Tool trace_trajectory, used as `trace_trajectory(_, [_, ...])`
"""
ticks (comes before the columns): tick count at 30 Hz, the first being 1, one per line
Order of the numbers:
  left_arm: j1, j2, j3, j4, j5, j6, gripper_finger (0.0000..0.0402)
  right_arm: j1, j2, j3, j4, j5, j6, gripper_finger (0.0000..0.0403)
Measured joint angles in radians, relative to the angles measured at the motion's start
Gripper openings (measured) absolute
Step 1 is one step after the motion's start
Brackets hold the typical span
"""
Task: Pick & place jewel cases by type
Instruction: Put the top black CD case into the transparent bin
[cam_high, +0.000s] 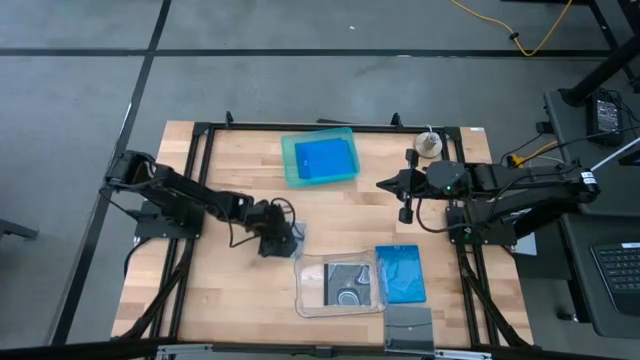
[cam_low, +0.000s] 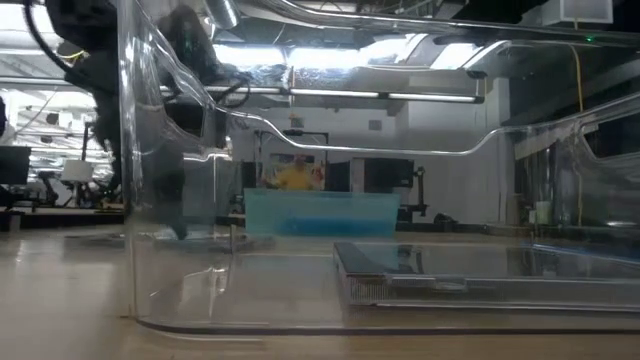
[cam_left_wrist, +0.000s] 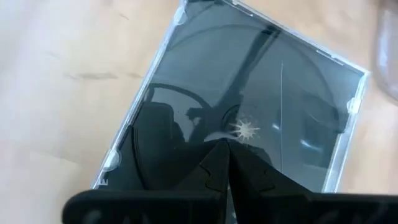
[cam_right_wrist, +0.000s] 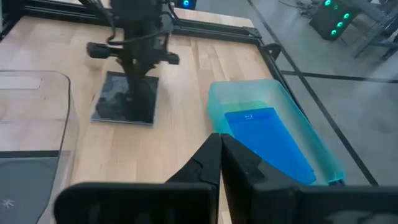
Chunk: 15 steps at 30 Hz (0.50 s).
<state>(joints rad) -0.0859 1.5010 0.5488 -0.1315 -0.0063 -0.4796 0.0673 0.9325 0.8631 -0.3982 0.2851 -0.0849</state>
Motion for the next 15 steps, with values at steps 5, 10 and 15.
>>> trace_trajectory(5, [0.104, 0.004, 0.007, 0.010, 0.032, 0.105, 0.0002, -0.015, 0.001, 0.000, -0.065, -0.001, 0.063, 0.0016])
trace_trajectory(10, [0.178, 0.007, 0.046, -0.004, 0.040, 0.217, 0.0001, -0.039, 0.001, -0.050, -0.084, -0.001, 0.167, 0.0016])
trace_trajectory(15, [0.242, 0.029, 0.095, -0.012, 0.046, 0.283, 0.0002, -0.038, 0.006, -0.128, -0.040, -0.001, 0.246, 0.0016])
